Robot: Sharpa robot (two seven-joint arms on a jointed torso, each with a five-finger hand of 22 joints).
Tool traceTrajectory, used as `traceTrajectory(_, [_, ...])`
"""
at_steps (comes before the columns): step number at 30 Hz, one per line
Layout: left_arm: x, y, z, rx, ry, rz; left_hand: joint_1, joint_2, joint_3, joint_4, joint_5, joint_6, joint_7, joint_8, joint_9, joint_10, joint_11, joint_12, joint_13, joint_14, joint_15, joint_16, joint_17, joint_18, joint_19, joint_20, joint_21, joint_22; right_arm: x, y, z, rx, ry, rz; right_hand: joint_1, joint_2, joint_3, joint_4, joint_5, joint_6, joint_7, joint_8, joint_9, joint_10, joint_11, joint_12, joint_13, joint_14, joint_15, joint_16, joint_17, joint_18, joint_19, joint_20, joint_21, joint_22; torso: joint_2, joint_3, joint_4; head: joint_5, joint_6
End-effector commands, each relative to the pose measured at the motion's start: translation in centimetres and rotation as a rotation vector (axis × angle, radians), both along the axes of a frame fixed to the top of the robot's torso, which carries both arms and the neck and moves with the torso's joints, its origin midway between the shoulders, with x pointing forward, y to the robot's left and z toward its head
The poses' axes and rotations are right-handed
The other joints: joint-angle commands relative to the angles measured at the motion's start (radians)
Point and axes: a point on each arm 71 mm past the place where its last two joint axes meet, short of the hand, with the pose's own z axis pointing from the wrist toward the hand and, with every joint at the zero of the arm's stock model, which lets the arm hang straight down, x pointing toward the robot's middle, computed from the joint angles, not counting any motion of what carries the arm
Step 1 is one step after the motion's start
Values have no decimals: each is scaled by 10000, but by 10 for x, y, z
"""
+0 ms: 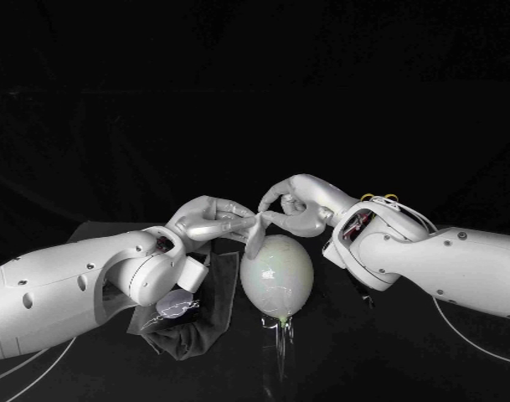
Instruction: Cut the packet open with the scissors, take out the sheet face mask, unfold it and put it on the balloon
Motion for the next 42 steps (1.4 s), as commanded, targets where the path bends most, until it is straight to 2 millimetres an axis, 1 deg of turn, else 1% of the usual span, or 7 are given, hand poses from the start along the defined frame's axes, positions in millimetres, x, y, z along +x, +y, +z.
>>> traceTrajectory(1, [-1,-2,3,236,-522,-134,-30,107,-5,-36,32,10,29,26,684,56,-7,-30,10,25,1,-35,11,124,-7,-61,52,8,-2,2,-2,-171,230,377,-94,14,-18,92,-42,55,-6,43,17,5,-65,-35,371,1036,-69,36,2632,-72,901,-89,20,2538,2,3,1,0,-3])
traceTrajectory(11, [-1,-1,4,459,-743,-132,-41,110,7,-79,32,7,35,24,699,56,-4,-35,13,23,2,-45,19,123,-1,-77,91,30,-2,1,-2,-157,249,394,-113,58,-44,148,-41,144,-57,114,68,29,-104,-3,385,1038,-97,38,2635,-84,927,-113,67,2553,3,1,3,-5,-10])
traceTrajectory(18, [-1,-1,5,813,-1089,-64,-42,105,25,-132,33,7,42,21,714,57,-3,-38,16,19,-2,-56,26,118,-11,-90,124,48,-3,1,-1,-140,244,411,-151,97,-86,239,-40,291,-140,258,163,106,-175,90,430,1038,-158,38,2635,-110,986,-164,172,2588,1,2,6,-4,-24])
traceTrajectory(29, [-2,0,7,1546,-2009,-85,-51,93,55,-210,33,12,53,15,734,61,2,-42,23,22,-5,-70,39,114,-17,-114,187,84,-3,-1,-3,-275,416,442,-262,99,-138,388,-41,289,-163,300,204,114,-200,74,414,1038,-188,38,2635,-107,979,-199,159,2584,4,3,3,-4,-18])
traceTrajectory(38, [-3,-2,10,1756,-2443,-122,-58,83,82,-283,34,19,59,5,750,60,6,-46,29,21,-6,-86,50,106,-31,-134,250,120,-3,-1,-4,-410,575,497,-341,81,-178,494,-41,271,-168,311,221,113,-205,66,407,1038,-197,38,2635,-108,982,-214,164,2586,3,1,3,-11,-19])
traceTrajectory(42, [-4,-3,10,1800,-2574,-145,-59,82,86,-295,33,21,60,3,753,60,6,-47,30,21,-6,-88,52,104,-35,-137,261,127,-3,0,-5,-482,645,527,-324,106,-165,522,-39,338,-214,373,258,151,-238,119,436,1038,-215,38,2635,-123,1016,-227,224,2606,5,-1,7,-19,-24])
